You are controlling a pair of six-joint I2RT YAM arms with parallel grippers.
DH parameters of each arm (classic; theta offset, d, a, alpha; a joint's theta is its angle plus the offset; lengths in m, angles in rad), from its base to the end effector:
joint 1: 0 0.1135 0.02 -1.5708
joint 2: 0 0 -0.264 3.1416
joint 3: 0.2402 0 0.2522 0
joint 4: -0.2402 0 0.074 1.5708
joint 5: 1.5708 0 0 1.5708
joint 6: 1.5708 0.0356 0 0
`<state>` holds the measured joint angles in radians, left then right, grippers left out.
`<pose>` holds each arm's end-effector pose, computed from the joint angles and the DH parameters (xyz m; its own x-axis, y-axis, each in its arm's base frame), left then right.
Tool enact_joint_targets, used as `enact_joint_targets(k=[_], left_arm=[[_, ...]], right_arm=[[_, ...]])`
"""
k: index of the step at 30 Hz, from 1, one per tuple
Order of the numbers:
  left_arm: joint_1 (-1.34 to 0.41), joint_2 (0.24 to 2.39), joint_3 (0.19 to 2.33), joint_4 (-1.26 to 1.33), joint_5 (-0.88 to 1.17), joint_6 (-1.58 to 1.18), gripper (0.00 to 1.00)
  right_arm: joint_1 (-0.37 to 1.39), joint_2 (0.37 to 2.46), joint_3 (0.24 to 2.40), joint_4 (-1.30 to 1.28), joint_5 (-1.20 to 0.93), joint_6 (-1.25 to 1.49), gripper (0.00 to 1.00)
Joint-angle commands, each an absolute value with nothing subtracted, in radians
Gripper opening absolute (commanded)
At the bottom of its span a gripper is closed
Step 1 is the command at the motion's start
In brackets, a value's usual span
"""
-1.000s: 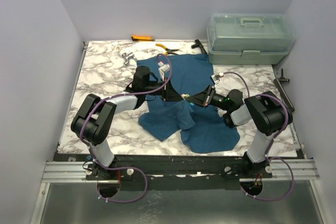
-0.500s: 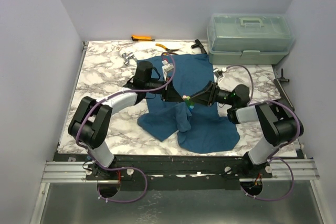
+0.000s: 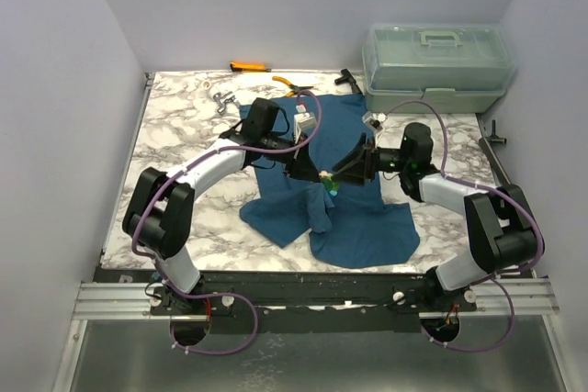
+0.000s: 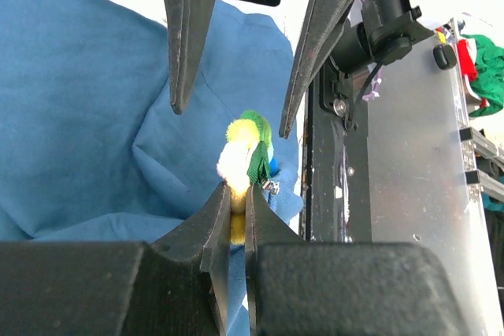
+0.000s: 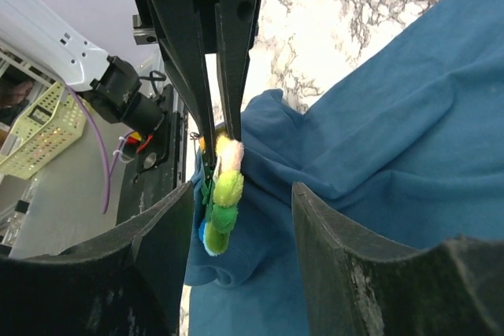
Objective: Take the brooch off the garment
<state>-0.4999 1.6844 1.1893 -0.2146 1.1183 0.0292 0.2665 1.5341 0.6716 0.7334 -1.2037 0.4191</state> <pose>0.3023 -0.2016 0.2538 -0.5480 0.3139 -0.7753 0.8247 0.0475 -0.5636 0.2819 0.1114 0.2191 -0.5153 0.0107 -0.8570 -0.8514 0.1074 0.5133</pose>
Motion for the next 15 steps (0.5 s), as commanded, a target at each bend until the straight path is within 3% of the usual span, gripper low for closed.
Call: enact_joint_targets(k=[1,15], left_arm=[[-0.522,1.719,1.213,-0.271,1.138,0.067,0.0],[-0.555,1.757,1.242,-0.272,1.134,0.032,0.0]], right_arm=[[0.266,1.499,0.68,0.599,-1.24,0.311,0.56],[0.313,1.502,0.694,0.421,-1.17,0.168,0.6]])
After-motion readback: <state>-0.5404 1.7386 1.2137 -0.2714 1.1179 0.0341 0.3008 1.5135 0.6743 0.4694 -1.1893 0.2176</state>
